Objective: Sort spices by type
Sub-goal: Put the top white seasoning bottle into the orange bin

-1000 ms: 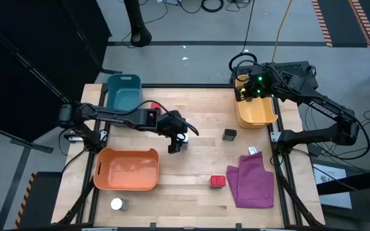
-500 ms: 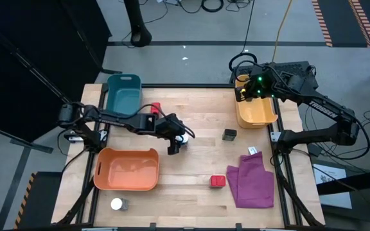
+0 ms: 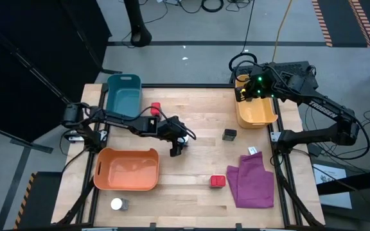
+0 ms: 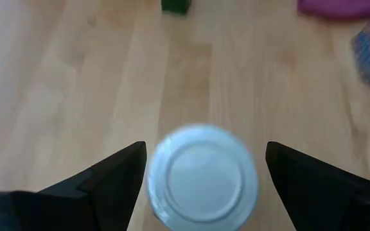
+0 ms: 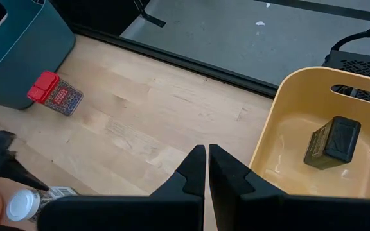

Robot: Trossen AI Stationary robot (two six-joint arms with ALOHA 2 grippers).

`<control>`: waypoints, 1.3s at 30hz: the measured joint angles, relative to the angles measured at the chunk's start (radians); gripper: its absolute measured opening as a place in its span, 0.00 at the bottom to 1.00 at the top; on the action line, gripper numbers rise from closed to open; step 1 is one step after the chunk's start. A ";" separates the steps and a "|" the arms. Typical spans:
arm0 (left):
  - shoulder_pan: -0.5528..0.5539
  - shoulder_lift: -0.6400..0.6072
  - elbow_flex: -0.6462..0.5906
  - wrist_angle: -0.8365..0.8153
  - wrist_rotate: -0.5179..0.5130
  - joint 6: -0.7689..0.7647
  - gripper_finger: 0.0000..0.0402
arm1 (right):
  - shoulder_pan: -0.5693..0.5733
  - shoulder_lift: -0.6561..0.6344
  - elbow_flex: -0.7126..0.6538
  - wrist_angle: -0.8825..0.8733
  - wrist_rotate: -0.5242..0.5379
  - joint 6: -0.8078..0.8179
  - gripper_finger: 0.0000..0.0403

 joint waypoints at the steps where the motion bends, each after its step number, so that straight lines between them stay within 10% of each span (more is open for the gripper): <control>1: 0.000 0.006 -0.001 -0.004 0.000 -0.006 0.81 | 0.000 0.000 0.000 -0.001 0.000 0.000 0.00; 13: 0.000 -0.003 0.000 -0.012 -0.003 -0.035 0.53 | 0.000 0.000 0.000 -0.001 0.000 0.003 0.00; 21: 0.000 -0.021 0.033 -0.045 -0.013 -0.087 0.52 | -0.001 0.000 0.000 -0.001 0.001 0.001 0.00; 39: -0.053 -0.536 0.162 -0.572 -0.026 -0.144 0.52 | -0.028 0.188 -0.001 0.180 -0.065 -0.077 0.00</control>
